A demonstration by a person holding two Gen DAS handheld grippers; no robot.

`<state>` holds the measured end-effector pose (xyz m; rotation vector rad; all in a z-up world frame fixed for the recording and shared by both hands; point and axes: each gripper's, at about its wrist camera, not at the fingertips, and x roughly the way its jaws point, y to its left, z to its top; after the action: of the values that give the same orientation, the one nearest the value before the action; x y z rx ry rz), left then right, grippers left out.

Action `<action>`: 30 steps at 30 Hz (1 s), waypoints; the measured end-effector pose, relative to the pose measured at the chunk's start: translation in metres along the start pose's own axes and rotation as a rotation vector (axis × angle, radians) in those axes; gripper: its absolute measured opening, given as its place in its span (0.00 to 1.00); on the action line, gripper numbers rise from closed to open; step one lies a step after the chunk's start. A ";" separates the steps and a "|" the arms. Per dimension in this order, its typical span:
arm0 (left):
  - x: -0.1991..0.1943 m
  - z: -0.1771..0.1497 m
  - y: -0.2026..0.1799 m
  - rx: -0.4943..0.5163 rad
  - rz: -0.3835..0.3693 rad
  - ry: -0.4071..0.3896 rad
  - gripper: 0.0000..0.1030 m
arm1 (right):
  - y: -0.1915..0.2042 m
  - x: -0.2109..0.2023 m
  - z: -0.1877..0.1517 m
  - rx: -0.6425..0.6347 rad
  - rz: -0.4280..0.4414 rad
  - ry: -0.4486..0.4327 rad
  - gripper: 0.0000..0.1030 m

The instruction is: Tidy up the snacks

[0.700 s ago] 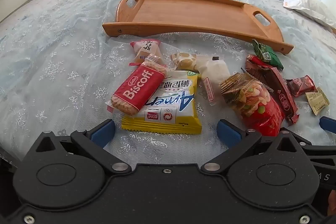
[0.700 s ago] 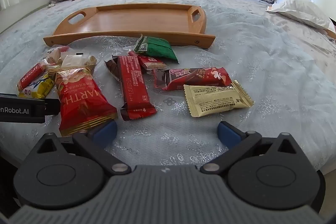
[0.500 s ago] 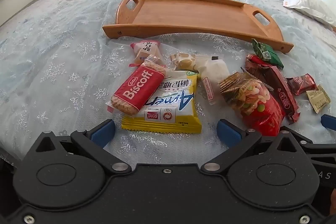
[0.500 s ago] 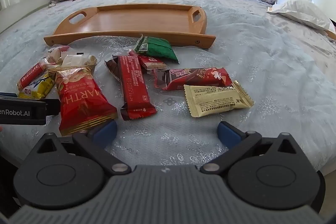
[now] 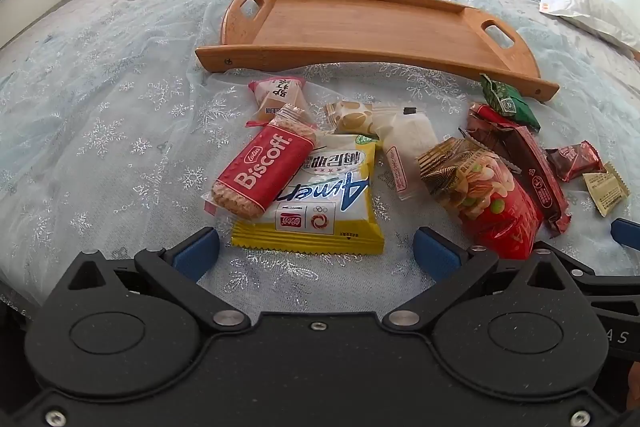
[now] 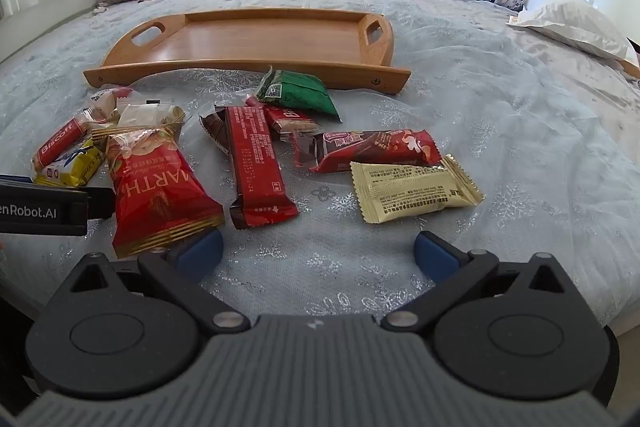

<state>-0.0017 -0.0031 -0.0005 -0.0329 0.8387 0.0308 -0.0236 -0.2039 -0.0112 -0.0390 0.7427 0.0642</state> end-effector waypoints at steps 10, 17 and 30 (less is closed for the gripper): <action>0.000 0.000 0.000 0.000 0.000 -0.001 1.00 | 0.000 0.000 0.000 -0.001 0.000 -0.001 1.00; 0.001 0.003 -0.001 -0.001 0.000 -0.003 1.00 | 0.000 0.000 0.000 -0.001 -0.001 -0.002 1.00; 0.000 0.000 0.000 -0.001 -0.001 -0.002 1.00 | 0.000 0.000 0.000 -0.002 -0.001 -0.003 1.00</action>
<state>-0.0020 -0.0031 -0.0003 -0.0337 0.8361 0.0305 -0.0240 -0.2036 -0.0114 -0.0406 0.7400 0.0642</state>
